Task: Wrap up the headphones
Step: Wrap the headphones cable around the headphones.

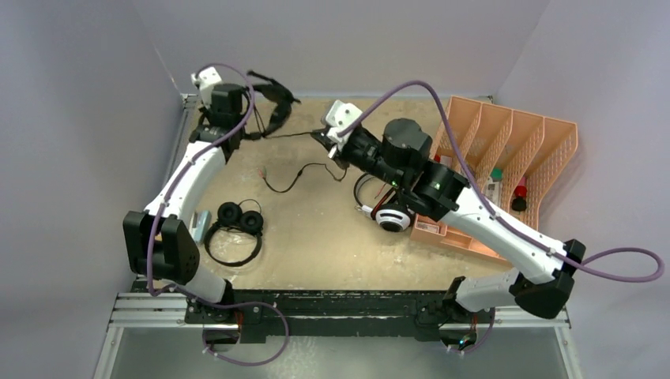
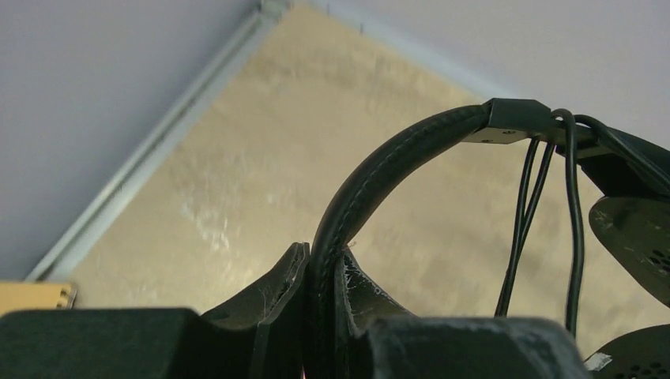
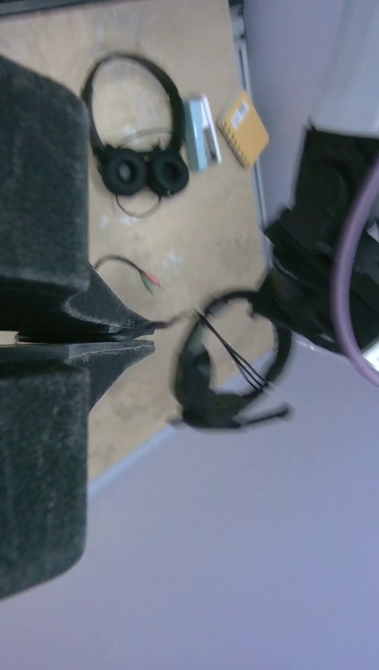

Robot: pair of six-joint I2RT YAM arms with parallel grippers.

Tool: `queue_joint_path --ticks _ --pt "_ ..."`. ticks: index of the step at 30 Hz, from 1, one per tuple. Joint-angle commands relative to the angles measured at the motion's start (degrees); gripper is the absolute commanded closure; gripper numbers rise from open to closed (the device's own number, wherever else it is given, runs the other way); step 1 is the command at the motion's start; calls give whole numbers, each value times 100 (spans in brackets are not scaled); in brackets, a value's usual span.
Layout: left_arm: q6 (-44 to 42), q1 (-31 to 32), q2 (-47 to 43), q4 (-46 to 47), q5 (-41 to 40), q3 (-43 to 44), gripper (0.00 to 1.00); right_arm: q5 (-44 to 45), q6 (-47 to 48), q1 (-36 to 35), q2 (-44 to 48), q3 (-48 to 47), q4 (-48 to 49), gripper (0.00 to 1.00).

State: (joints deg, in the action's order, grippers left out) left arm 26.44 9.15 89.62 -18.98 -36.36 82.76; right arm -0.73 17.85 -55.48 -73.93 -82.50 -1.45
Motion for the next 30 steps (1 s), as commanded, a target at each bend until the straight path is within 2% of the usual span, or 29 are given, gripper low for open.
queue_joint_path --ticks 1,5,10,17,23,30 --pt "82 330 -837 255 230 -633 100 227 1042 136 -530 -1062 -25 100" --pt "-306 792 -1160 -281 641 -935 100 -229 1112 669 -1272 -2179 -305 100" --pt "-673 944 -2146 -217 1300 -1730 100 -658 1060 1259 -2120 -3195 -518 100" --pt "-1118 1127 -2665 -777 2223 -1765 100 -1645 1116 1811 -3083 -4418 -1222 100" --pt "-1504 1220 -2768 -1169 2629 -1601 100 -2507 920 2219 -3742 -5027 -1376 100" --pt "-1612 1234 -3341 -958 3212 -1703 100 -3375 479 2541 -4195 -4817 -1182 97"
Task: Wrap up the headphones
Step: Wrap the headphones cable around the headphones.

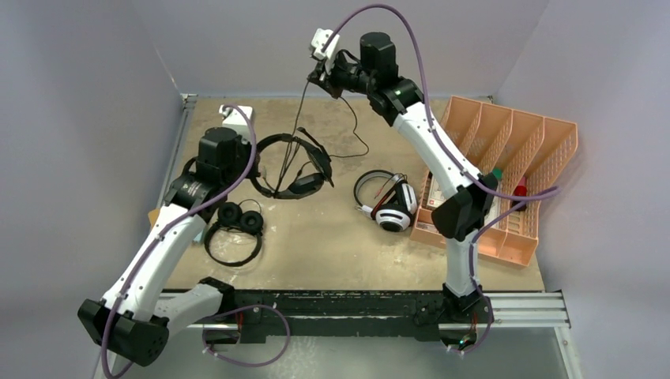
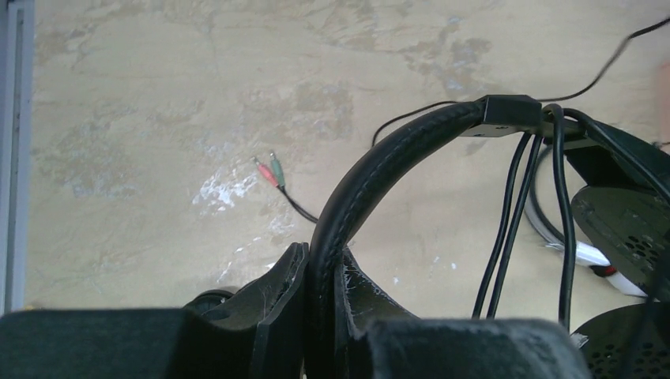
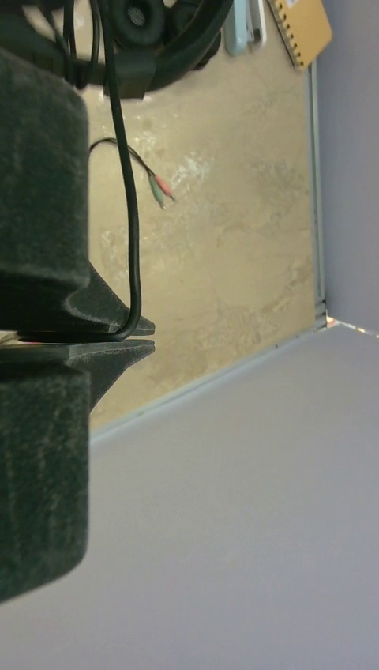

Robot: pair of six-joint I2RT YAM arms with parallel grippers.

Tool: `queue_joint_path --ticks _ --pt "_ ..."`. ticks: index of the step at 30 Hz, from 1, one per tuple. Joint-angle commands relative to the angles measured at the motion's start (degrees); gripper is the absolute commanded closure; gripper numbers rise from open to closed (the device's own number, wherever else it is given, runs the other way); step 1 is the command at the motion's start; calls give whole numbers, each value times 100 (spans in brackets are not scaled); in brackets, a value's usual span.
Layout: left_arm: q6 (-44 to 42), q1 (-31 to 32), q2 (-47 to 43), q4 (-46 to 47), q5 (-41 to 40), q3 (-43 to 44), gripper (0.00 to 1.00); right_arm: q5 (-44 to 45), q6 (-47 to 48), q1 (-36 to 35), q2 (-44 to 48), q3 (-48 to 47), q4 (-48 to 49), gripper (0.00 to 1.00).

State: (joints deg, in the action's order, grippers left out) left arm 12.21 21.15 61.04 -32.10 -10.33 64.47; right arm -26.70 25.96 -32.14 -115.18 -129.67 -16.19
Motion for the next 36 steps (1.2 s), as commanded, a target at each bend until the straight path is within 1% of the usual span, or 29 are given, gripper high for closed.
queue_joint_path --ticks 1,3,5,10,12,14,15,16,17,19,21,22,27,32,34,36 --pt "-192 38 -547 362 621 100 100 -914 -380 223 -134 -72 284 97" --pt "-188 39 -680 365 584 94 100 -1067 -493 246 -155 149 422 97" --pt "-146 39 -822 413 563 113 100 -1122 -674 267 -106 586 699 98" --pt "199 39 -916 527 485 451 100 -1342 -1678 355 77 1625 1823 99" --pt "570 39 -839 570 309 727 100 -1456 -2134 344 176 2156 2496 94" --pt "1063 39 -699 511 -64 1059 100 -1471 -2637 353 295 2730 3270 91" --pt "1230 39 -603 471 -114 1254 100 -1480 -2935 355 335 3009 3655 87" --pt "1336 39 -503 440 -60 1445 100 -1438 -3096 348 355 3220 4053 83" --pt "1383 39 -386 415 43 1635 100 -1390 -3204 344 355 3378 4443 77" --pt "1417 39 -186 329 181 1997 100 -1432 -3517 348 291 3587 4880 65" --pt "1433 39 -12 175 137 2399 100 -1437 -3669 347 210 3682 5043 55" --pt "1434 39 105 98 110 2604 100 -1465 -3664 342 174 3673 5030 54" --pt "1528 39 417 -134 -70 3508 100 -1168 -3696 357 82 3775 5157 53" --pt "1556 39 850 -204 89 4487 100 -1269 -4094 343 -120 3788 5675 53" --pt "1490 39 1046 -304 77 4870 100 -1283 -4185 344 -126 3830 5774 51" --pt "1461 39 1190 -369 41 5146 100 -1284 -4251 347 -106 3944 5867 46"
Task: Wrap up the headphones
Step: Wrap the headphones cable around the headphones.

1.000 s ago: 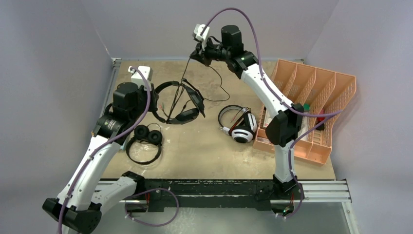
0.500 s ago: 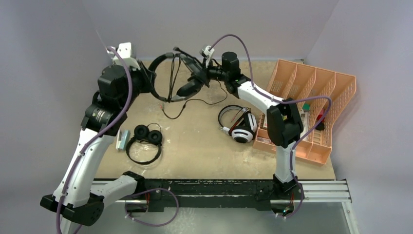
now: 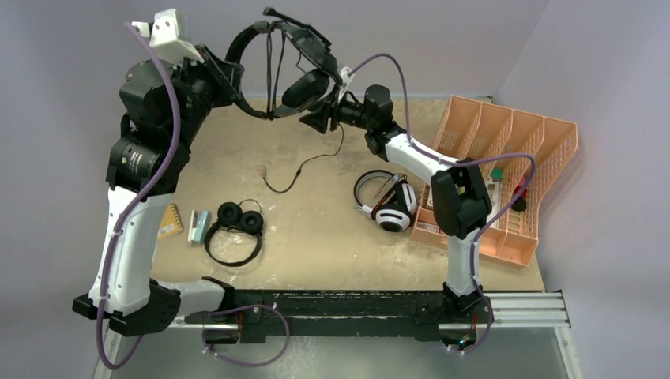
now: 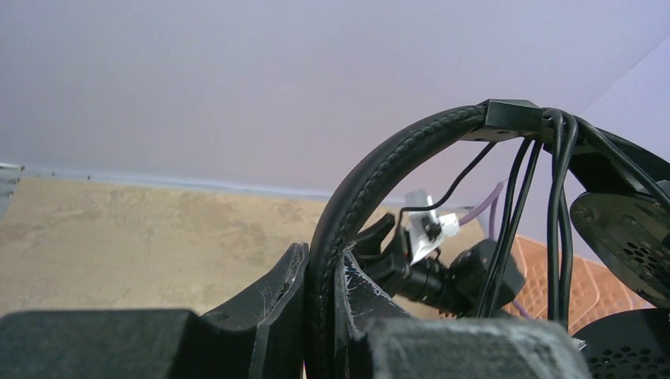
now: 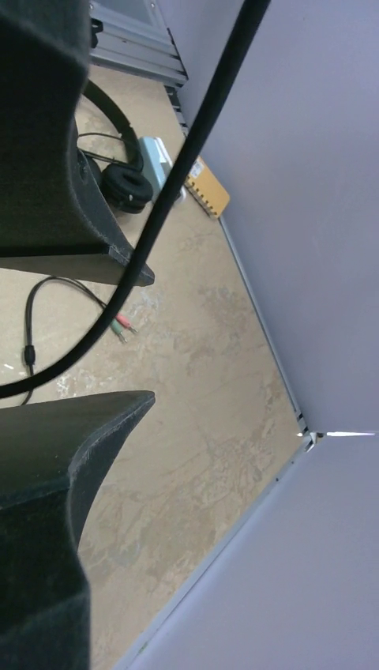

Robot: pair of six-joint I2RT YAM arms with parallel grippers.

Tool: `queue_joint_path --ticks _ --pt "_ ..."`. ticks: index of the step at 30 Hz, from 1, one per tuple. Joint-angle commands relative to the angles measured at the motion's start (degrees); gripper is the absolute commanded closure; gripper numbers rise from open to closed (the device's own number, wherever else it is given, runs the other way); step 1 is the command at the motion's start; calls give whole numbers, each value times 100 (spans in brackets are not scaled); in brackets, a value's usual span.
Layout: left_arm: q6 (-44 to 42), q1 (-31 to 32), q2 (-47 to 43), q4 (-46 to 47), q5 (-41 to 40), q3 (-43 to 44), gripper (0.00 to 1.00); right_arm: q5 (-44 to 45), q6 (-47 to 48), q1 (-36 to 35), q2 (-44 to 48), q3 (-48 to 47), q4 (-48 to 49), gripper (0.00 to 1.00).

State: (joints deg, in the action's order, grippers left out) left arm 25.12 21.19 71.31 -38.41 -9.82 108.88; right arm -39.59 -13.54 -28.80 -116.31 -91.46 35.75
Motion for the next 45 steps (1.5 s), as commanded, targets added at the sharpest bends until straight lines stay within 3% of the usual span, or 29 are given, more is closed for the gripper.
queue_joint_path --ticks 1,5,12,14,17,23,28,34,41,45 --pt "180 34 218 289 -4 797 100 12 -332 12 7 148 727 44" --pt "351 34 356 494 135 997 100 31 -476 11 -139 119 987 42" --pt "422 34 501 594 168 1250 100 -4 -676 10 -373 90 1270 48" --pt "362 34 530 573 -9 1315 100 -20 -756 12 -393 158 1335 55" --pt "285 34 557 697 -377 1279 100 13 -1005 17 -411 308 1650 75" --pt "397 34 805 1060 -1731 1167 100 -3 -1756 -26 -269 986 2400 98" --pt "534 27 1046 1860 -2534 851 100 135 -1933 -375 115 1889 2528 100" --pt "341 26 1374 2683 -3246 570 100 444 -1465 -997 724 2244 1423 100" --pt "-584 -48 1644 3292 -4029 69 100 1443 31 -1978 2254 2429 -935 100" --pt "-372 -544 1521 3368 -3772 -522 100 1846 633 -2558 2757 2324 -1924 100"
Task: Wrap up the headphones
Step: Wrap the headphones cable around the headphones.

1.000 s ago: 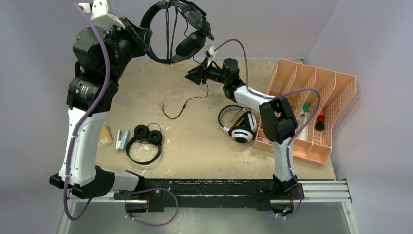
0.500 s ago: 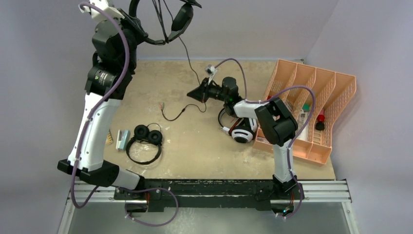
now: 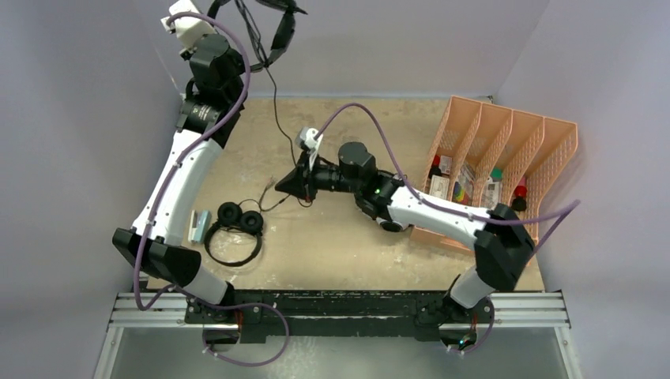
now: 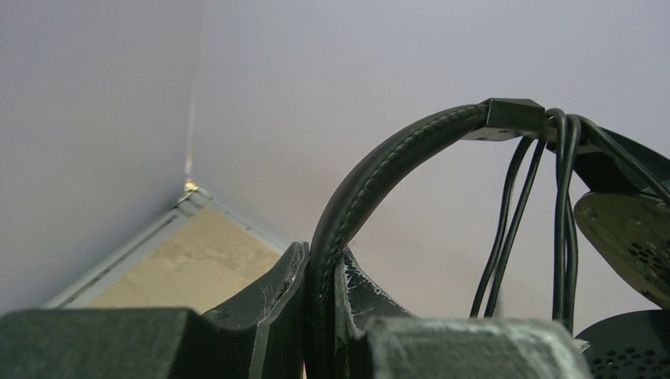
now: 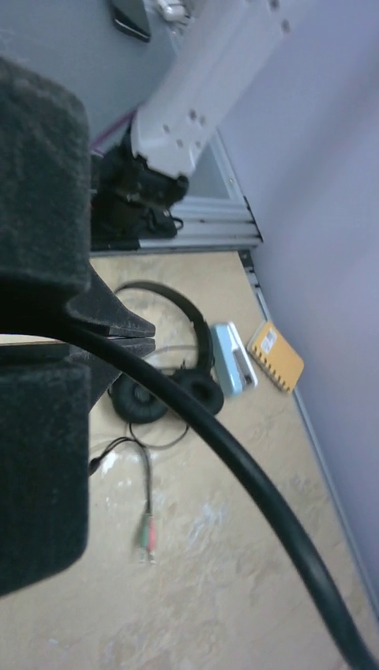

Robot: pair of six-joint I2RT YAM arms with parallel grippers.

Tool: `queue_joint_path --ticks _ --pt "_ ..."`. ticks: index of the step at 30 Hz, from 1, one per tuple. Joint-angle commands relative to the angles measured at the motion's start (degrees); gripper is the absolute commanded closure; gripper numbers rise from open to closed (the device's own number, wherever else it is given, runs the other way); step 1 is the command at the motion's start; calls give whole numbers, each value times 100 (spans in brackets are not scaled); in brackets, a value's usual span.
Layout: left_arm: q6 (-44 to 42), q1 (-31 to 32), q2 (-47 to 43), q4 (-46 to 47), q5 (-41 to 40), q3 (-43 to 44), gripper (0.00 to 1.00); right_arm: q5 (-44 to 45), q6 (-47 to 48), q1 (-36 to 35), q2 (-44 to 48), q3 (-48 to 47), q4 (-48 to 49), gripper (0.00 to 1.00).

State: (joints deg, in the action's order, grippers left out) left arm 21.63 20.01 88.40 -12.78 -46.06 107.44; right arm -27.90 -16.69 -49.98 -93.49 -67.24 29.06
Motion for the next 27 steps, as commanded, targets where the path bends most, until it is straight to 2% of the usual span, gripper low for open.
queue_joint_path --ticks 1,4,7,13,18,23,27 --pt "-66 -484 -224 824 -143 -526 100 810 1063 -539 600 -127 -1460 100" --pt "-236 -678 -384 964 -151 -1025 100 1052 1289 -704 956 -388 -2115 100" --pt "-272 -847 -448 993 -16 -1453 100 864 1486 -826 1178 -770 -2658 100" --pt "-314 -867 -410 913 329 -2184 100 975 2023 -988 1467 -1793 -3532 100" --pt "-379 -704 -577 715 1170 -2805 100 1505 2772 -930 1368 -2821 -4107 100" --pt "-550 -278 -1165 542 1466 -3561 100 1200 2924 -181 691 -4060 -4667 100" --pt "-754 -87 -1762 489 2348 -4245 100 994 2972 256 226 -4811 -4717 100"
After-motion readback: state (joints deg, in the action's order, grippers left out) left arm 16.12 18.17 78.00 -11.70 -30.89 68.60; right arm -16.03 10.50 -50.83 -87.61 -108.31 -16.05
